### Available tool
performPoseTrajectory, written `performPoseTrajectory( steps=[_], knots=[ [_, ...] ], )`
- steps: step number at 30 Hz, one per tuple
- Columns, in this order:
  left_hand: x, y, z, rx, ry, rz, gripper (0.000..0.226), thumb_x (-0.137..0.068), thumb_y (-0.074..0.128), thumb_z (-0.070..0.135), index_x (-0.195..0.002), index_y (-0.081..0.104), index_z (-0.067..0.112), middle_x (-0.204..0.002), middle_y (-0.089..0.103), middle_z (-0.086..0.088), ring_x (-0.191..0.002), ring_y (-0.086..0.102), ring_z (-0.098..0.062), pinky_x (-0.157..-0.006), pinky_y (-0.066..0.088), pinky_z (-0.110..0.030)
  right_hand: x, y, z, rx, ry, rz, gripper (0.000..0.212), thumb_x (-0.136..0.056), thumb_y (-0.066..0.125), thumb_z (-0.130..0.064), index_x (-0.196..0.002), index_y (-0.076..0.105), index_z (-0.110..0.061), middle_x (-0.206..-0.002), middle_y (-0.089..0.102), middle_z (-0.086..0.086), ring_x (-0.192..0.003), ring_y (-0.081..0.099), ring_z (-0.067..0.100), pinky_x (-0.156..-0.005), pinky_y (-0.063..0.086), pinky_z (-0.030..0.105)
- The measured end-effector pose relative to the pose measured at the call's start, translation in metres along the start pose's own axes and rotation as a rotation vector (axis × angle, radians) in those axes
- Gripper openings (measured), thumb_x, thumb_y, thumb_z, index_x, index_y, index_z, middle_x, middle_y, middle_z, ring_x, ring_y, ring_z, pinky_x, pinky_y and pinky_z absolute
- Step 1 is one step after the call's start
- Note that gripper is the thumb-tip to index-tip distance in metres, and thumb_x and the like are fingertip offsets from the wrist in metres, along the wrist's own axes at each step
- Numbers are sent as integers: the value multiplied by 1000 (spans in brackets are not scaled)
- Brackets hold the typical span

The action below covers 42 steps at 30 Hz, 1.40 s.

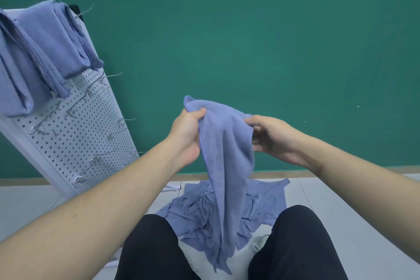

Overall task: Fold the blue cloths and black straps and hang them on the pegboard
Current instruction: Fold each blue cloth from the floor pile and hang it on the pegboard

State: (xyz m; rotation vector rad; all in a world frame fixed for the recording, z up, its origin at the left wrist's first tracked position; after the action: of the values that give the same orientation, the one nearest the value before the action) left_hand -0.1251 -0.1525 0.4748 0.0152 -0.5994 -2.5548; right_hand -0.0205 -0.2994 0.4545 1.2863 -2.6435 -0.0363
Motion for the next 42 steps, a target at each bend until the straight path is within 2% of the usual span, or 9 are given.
performPoseTrajectory(
  steps=[8,12,15,19,26,29,32,35,42],
  knots=[
    [7,-12,-8,-18,-75,86,18,-100,47,4,-105,63,10,-80,77,-2,-67,73,-13,-56,56,-24,3,17,-11,421,-236,356,24,-106,36,-37,-108,49,-16,-96,53,-8,-85,50,8,-76,40,29],
    [14,-9,-15,-7,-107,-31,17,-99,55,27,-94,67,14,-93,74,-5,-82,71,-20,-81,54,-35,-4,29,-10,80,-143,356,20,-104,42,-29,-112,53,-14,-108,62,1,-90,59,14,-77,49,30],
    [25,-3,-33,-145,-103,-141,37,-95,59,45,-120,68,20,-117,74,-2,-105,70,-18,-96,52,-40,-7,34,-12,-201,-59,377,21,-102,43,-13,-110,60,-6,-102,70,11,-84,68,21,-71,58,31],
    [30,-1,-49,-213,-22,-41,21,-96,65,21,-116,71,17,-110,77,-2,-101,72,-19,-99,55,-43,-11,28,-15,-178,-7,421,20,-100,45,-10,-98,63,-4,-94,70,13,-80,68,23,-78,58,35],
    [21,-1,-38,-281,19,40,20,-104,53,22,-121,65,23,-111,76,9,-105,71,-9,-94,55,-36,-10,4,-5,21,48,350,41,-97,57,-49,-112,67,-12,-105,76,5,-85,70,21,-76,54,32],
    [15,-1,-32,-192,-1,74,25,-105,52,21,-128,59,16,-114,75,-1,-102,72,-14,-84,57,-33,-7,6,4,17,179,89,64,-90,52,-69,-117,70,-15,-108,76,3,-92,70,20,-79,52,32],
    [8,-4,-27,-90,-50,124,31,-105,49,17,-134,53,9,-121,70,-11,-106,71,-23,-82,57,-36,2,7,14,110,196,-76,34,-92,55,-57,-104,69,-27,-95,73,-6,-89,65,14,-87,47,33],
    [4,-11,-23,-21,-195,167,30,-104,48,17,-127,58,1,-107,73,-16,-88,73,-25,-69,56,-34,5,9,17,176,113,-32,11,-96,62,-29,-98,68,-20,-88,71,-5,-87,66,15,-94,54,40],
    [7,-20,-15,-48,-229,77,24,-96,56,31,-107,68,13,-88,76,-8,-74,72,-23,-71,54,-33,5,20,-4,331,-82,106,22,-102,51,-23,-115,68,-26,-106,76,-12,-100,71,8,-79,58,31]
  ],
)
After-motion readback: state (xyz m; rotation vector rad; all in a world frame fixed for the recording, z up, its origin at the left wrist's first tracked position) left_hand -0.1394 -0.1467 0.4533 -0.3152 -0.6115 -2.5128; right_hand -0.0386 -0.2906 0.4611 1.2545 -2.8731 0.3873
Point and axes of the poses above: each hand's wrist, its own x-axis away from the middle knuckle, its own y-axis out of the palm, z = x × y, the point moved 4 cm from there along -x, towards the middle knuckle
